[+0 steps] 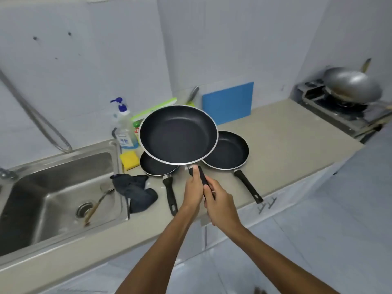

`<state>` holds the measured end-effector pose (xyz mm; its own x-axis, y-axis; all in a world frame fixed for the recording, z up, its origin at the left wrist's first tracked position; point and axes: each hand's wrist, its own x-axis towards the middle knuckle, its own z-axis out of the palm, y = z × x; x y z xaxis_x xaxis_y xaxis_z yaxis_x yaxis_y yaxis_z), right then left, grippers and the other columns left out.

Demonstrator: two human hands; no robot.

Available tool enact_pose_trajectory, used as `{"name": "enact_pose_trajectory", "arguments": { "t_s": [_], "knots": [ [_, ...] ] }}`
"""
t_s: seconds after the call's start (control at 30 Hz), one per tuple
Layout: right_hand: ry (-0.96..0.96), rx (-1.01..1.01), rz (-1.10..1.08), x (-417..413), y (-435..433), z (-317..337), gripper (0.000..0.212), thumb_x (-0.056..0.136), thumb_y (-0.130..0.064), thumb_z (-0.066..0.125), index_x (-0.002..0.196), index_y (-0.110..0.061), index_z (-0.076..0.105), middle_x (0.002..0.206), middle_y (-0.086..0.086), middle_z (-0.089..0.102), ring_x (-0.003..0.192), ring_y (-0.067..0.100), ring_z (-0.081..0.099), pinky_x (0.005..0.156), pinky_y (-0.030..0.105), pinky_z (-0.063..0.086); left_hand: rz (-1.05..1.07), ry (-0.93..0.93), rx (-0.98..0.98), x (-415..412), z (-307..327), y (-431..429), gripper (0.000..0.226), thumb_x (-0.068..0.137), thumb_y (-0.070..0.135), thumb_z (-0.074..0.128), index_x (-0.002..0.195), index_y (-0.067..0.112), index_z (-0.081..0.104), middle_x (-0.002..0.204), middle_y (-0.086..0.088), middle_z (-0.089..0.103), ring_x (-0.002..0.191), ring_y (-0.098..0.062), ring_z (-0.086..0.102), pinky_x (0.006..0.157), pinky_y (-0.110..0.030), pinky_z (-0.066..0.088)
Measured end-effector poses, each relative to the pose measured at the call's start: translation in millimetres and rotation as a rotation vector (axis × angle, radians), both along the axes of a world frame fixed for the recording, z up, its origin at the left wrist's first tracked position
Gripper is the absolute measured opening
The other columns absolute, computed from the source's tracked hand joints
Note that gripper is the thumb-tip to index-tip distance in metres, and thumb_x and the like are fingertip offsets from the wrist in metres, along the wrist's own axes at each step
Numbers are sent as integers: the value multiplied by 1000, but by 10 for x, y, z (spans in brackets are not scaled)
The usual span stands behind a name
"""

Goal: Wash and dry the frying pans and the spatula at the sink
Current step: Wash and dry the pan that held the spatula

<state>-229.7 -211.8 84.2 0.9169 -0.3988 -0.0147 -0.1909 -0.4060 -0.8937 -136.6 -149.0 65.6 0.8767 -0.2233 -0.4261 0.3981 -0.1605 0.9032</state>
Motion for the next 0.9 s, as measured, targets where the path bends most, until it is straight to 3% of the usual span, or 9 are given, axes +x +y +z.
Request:
{"name": "enact_pose_trajectory", "arguments": {
  "t_s": [0.07,0.17,0.27,0.37,0.53,0.8,0.9],
  "knots": [
    [-20,-33,-34,-7,-554,-26,40,108,-33,42,147,-31,49,127,-12,67,104,-1,62,82,2,44,-11,-33,-32,-42,58,-598,80,93,74,29,91,7,74,92,-14,78,93,-28,75,92,-47,58],
    [19,-43,-101,-38,-1368,-67,42,108,-39,40,149,-32,47,132,-10,65,116,9,62,96,22,51,-58,-7,-40,-88,68,-1449,70,103,62,27,92,12,76,93,-8,79,92,-22,74,88,-39,57],
    [57,-79,-135,-19,-2143,-170,42,108,-39,39,149,-30,47,128,-9,68,113,13,67,90,17,49,-99,26,6,-44,4,-2262,79,103,63,26,83,2,71,82,-12,76,85,-28,73,80,-41,57],
    [78,-97,-155,56,-2835,-351,41,108,-37,44,147,-30,50,124,-11,70,103,8,69,89,18,55,-114,51,-10,18,-146,-2963,68,104,61,26,73,11,61,72,-4,66,74,-20,65,70,-33,51],
    [114,-154,-171,346,-3792,-807,42,105,-32,49,146,-22,52,118,-9,73,88,1,68,76,0,47,-167,85,10,336,-569,-3940,67,106,57,24,70,13,58,70,-3,64,68,-16,60,62,-25,47],
    [185,-95,-158,615,-4625,-1306,42,105,-31,47,146,-23,51,108,-10,74,73,-10,65,69,5,52,-195,127,76,678,-1239,-4762,68,104,61,24,64,15,56,66,-2,62,63,-13,58,57,-23,45],
    [201,-51,-144,642,-4780,-1377,49,102,-40,41,146,-21,51,98,-13,71,73,-11,65,64,5,49,-202,152,98,688,-1355,-4920,68,104,61,25,63,16,55,64,0,61,60,-11,58,54,-20,44]
  ]
}}
